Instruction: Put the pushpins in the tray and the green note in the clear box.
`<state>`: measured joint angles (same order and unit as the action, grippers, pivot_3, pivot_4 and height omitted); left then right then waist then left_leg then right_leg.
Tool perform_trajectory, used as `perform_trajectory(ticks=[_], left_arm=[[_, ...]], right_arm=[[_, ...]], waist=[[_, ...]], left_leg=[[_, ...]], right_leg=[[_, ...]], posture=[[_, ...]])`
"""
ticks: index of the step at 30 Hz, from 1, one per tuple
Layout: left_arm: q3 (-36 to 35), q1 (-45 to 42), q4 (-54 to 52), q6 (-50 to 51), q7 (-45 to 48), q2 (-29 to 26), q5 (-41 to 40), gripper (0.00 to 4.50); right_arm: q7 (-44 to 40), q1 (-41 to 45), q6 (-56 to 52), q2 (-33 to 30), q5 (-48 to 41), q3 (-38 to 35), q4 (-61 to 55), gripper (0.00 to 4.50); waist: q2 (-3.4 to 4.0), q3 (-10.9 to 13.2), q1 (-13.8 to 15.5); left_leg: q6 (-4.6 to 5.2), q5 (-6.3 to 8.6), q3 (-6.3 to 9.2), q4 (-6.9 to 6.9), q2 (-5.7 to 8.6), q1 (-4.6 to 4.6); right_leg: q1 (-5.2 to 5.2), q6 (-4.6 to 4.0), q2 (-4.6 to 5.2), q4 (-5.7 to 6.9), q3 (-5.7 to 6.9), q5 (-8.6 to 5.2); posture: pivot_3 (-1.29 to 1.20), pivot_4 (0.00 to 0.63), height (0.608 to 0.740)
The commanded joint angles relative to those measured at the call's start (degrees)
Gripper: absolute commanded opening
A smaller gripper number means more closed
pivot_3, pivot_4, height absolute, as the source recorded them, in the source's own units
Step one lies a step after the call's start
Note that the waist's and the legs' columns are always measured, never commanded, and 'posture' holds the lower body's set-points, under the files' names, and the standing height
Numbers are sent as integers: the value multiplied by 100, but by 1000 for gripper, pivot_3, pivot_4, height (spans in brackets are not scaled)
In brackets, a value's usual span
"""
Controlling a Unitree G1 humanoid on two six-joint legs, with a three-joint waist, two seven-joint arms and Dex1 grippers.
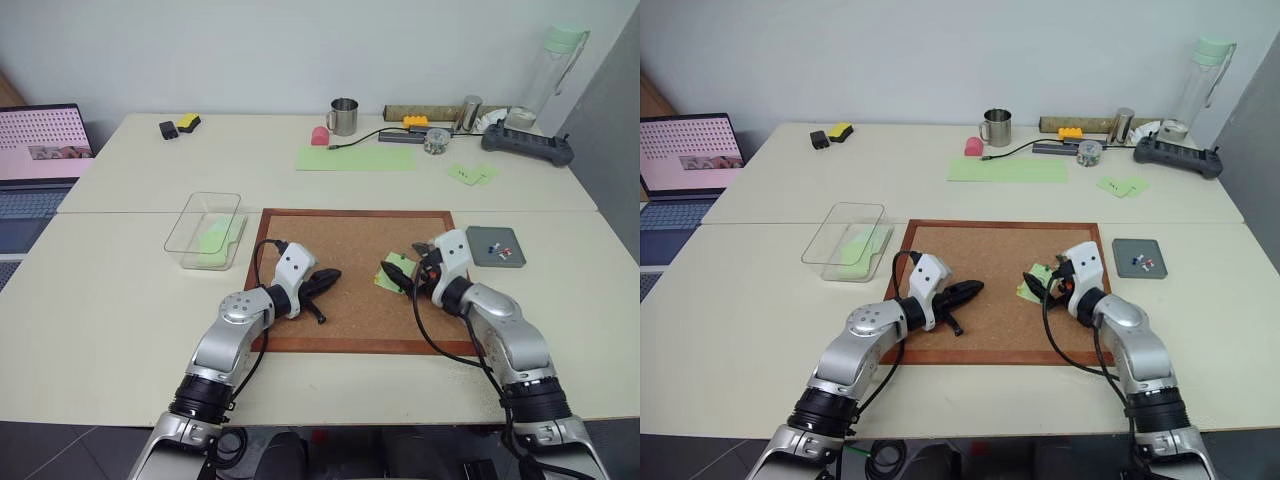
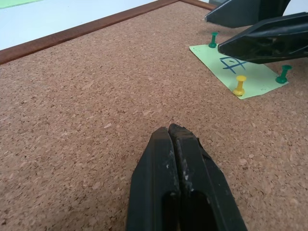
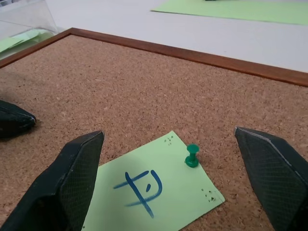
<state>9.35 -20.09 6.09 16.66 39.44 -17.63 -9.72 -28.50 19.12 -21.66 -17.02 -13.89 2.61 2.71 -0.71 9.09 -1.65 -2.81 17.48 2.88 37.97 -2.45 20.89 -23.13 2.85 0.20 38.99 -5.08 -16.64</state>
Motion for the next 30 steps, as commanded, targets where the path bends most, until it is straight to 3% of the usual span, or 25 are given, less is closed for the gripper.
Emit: perform_trajectory(ticks=[1,5,8,25,28,30], left_arm=[[135,131,186,108,-15,7,128,34],[159,105,158,126,-47,21,162,34],[170,91,111,155,-37,29,167,0],[189,84,43,162,-13,3,218,0],[195,83,38,161,-11,-1,232,0],[210,70,72,131,-34,1,278,0]], right_arm=[[36,174,129,74,62,-28,84,4500],[21,256,119,167,20,-84,200,4500],[20,314,140,204,60,-94,286,4093],[127,380,434,250,217,-144,569,604],[165,358,474,233,238,-158,562,67],[192,337,527,214,266,-182,571,31]], waist=[[1,-1,0],[1,-1,-1],[2,-2,2],[1,-2,0],[1,-2,1],[1,-2,1]], left_leg=[[0,0,0,0,0,0],[0,0,0,0,0,-1],[0,0,1,0,0,-1],[0,0,1,0,0,-1],[0,0,1,0,0,-1],[0,0,1,0,0,-1]], right_leg=[[0,0,0,0,-1,0],[0,0,0,1,0,0],[0,0,0,1,0,0],[1,0,1,1,1,0],[1,0,1,0,1,0],[1,0,1,1,1,0]], posture=[[0,150,740],[0,150,740],[0,150,740],[0,150,740],[0,150,740],[0,150,740]])
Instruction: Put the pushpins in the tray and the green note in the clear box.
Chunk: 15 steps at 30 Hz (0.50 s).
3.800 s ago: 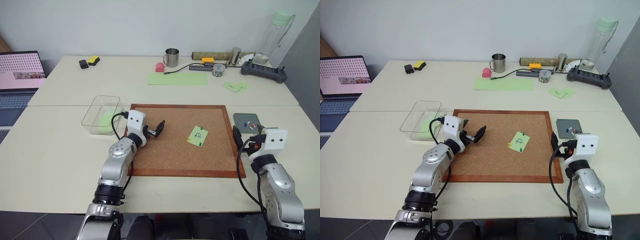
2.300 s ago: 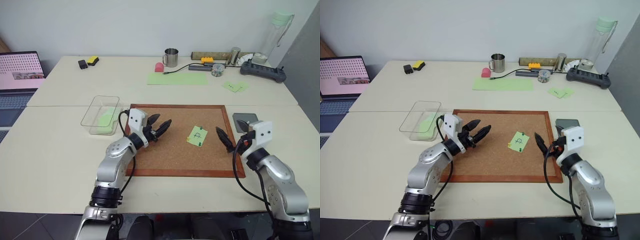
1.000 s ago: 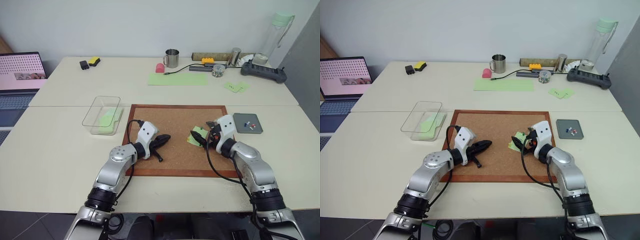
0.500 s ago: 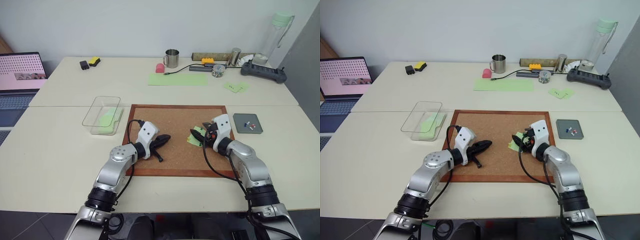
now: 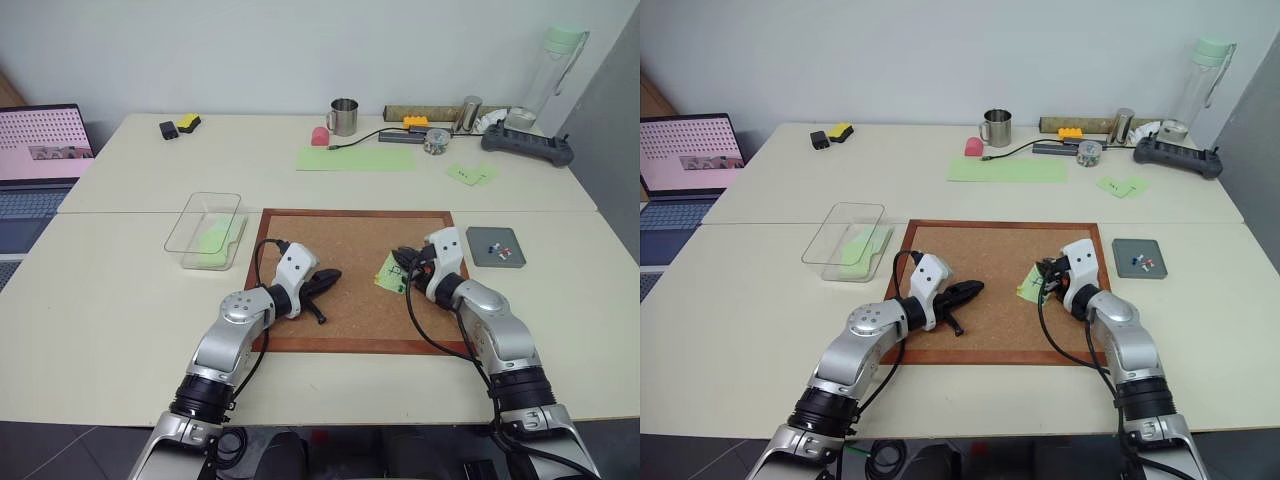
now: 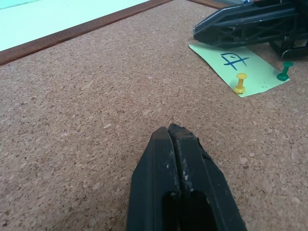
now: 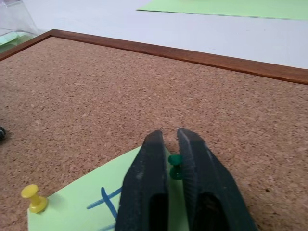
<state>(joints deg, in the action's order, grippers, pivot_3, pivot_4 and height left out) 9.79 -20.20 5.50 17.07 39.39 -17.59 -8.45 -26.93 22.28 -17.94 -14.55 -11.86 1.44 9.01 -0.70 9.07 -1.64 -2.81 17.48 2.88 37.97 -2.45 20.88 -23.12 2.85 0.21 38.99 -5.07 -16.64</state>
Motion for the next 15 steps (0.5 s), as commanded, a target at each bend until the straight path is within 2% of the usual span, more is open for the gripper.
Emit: perform_trajectory(ticks=[1,15], left_arm=[[169,71,151,80,-35,-2,166,0],[239,77,188,105,29,-26,205,0]], right_arm=[[41,16,172,-39,67,-78,-57,31],[0,-260,43,-151,-295,-344,-1426,31]], waist=[[0,0,0],[0,1,10]], left_leg=[[0,0,0,0,0,0],[0,0,2,-1,0,3]], right_leg=[[0,0,0,0,0,0],[-1,0,1,-2,2,0]], posture=[[0,150,740],[0,150,740]])
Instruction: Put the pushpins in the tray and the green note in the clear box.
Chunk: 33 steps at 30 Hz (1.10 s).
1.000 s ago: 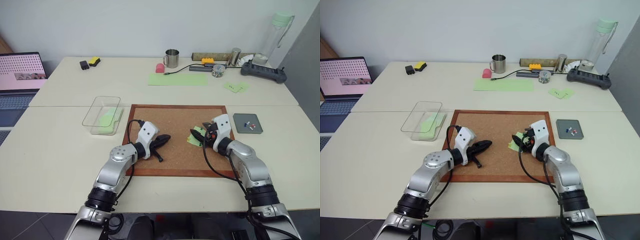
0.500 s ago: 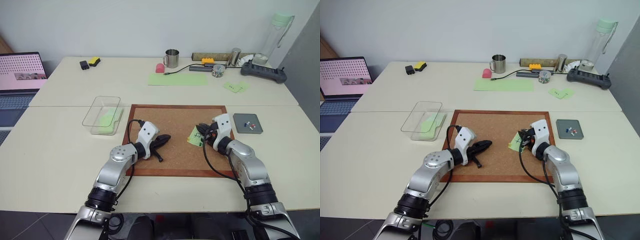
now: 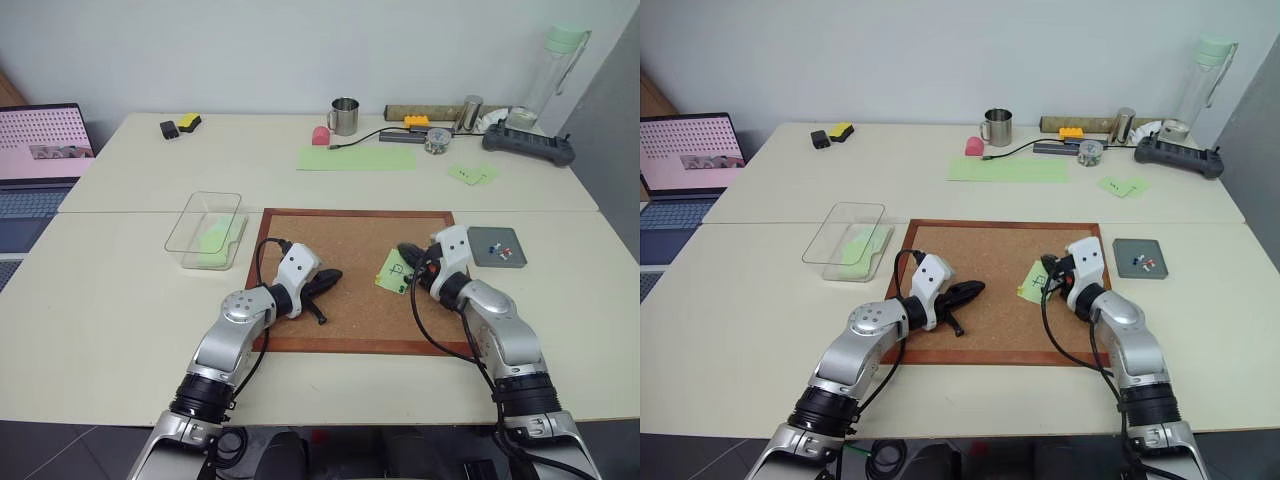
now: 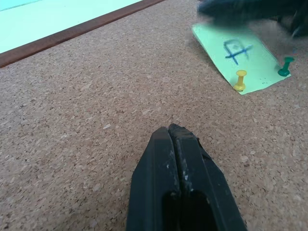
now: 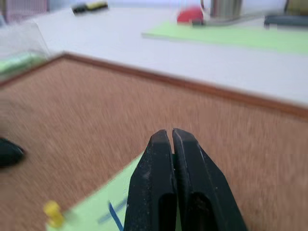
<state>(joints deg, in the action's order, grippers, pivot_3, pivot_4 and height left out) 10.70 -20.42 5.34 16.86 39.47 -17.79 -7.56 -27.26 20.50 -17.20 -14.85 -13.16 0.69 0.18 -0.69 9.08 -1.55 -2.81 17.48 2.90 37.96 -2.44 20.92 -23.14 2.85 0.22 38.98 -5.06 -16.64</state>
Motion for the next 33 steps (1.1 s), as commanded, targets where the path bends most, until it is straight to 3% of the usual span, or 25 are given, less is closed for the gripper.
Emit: perform_trajectory(ticks=[1,10,19,30,33], left_arm=[[152,104,201,127,28,-10,114,0],[152,93,216,132,62,-32,104,0],[179,112,228,97,33,5,121,0],[152,130,204,102,29,-20,114,0],[145,141,188,110,24,-28,113,0]], right_arm=[[47,-109,-52,-143,-183,-302,-605,31],[531,-122,-375,-303,-324,-893,-914,31],[1172,103,-444,-907,-183,-1823,228,31],[867,282,-536,-1089,-239,-1802,971,31],[830,349,-489,-1074,-242,-1812,1134,584]], waist=[[0,0,6],[0,0,4],[1,-1,2],[3,-2,6],[3,-2,4]], left_leg=[[0,0,0,0,0,0],[0,0,0,0,0,0],[0,0,-3,-2,1,-2],[1,0,-7,-1,5,-2],[1,0,-7,-1,5,-2]], right_leg=[[1,0,0,-1,1,0],[1,0,0,-1,1,0],[2,0,0,-2,-2,0],[3,0,3,-2,-7,0],[2,0,3,-2,-8,0]], posture=[[0,150,740],[0,150,740],[0,150,740],[0,150,740],[0,150,740]])
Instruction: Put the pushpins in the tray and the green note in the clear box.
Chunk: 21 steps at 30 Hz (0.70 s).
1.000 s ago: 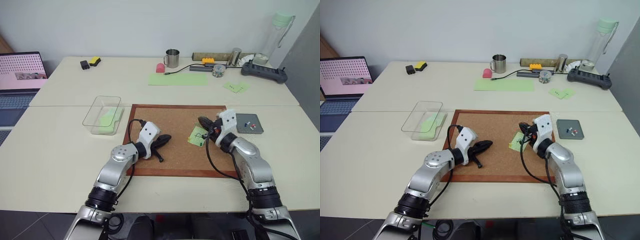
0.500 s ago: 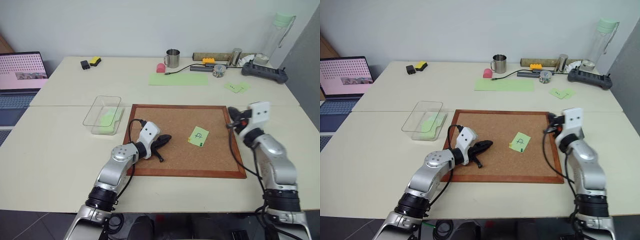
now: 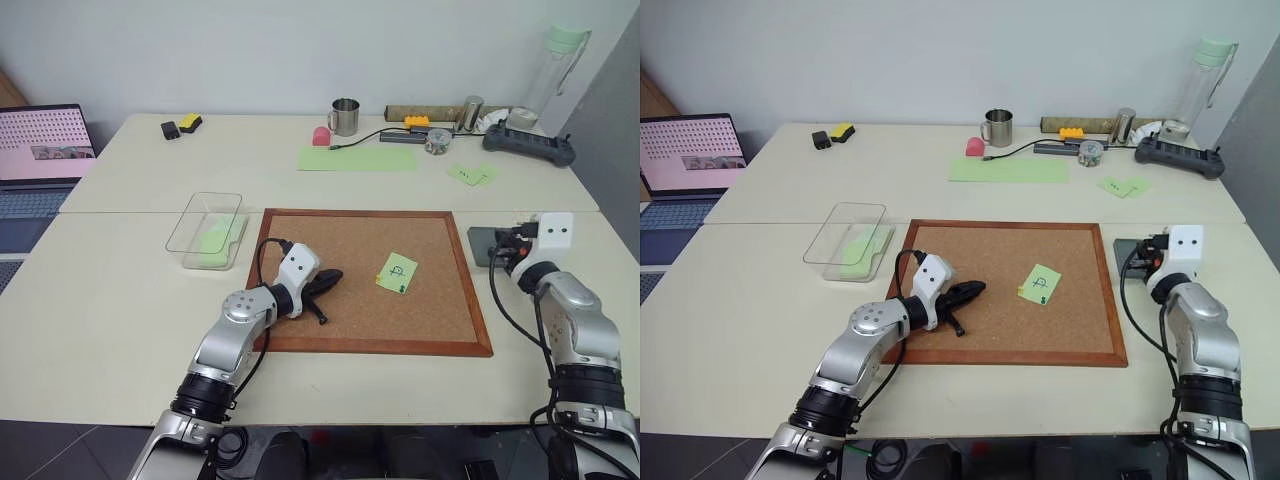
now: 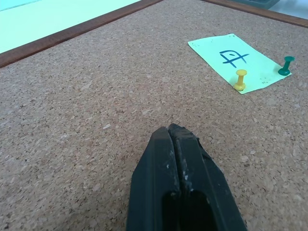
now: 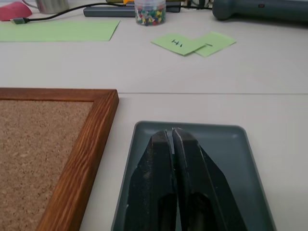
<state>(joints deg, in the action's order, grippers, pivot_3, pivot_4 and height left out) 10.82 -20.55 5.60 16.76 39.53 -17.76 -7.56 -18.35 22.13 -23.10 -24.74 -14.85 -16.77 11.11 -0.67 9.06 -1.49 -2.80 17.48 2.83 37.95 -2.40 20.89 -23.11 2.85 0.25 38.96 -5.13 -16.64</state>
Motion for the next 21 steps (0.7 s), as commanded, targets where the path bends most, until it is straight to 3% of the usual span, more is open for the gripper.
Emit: perform_trajectory(ticks=[1,7,14,21], left_arm=[[132,158,156,122,16,-32,113,0],[126,171,125,139,5,-30,105,0],[133,168,129,136,3,-18,104,0],[157,191,92,146,47,-48,106,0]], right_arm=[[-73,204,122,-84,-71,-69,78,855],[-136,335,240,-157,-25,-78,239,2080],[-343,375,447,-224,-79,-40,20,2080],[-1706,-501,138,-50,-870,730,-1717,2080]], waist=[[0,0,-2],[0,0,-4],[0,0,-5],[2,0,-8]], left_leg=[[0,0,0,0,0,0],[0,0,0,0,0,0],[0,0,0,0,0,0],[1,0,6,-2,-4,0]], right_leg=[[0,0,0,0,0,0],[0,0,0,0,1,0],[0,0,0,0,0,0],[-1,0,-5,-1,4,0]], posture=[[0,150,740],[0,150,740],[0,150,740],[0,150,740]])
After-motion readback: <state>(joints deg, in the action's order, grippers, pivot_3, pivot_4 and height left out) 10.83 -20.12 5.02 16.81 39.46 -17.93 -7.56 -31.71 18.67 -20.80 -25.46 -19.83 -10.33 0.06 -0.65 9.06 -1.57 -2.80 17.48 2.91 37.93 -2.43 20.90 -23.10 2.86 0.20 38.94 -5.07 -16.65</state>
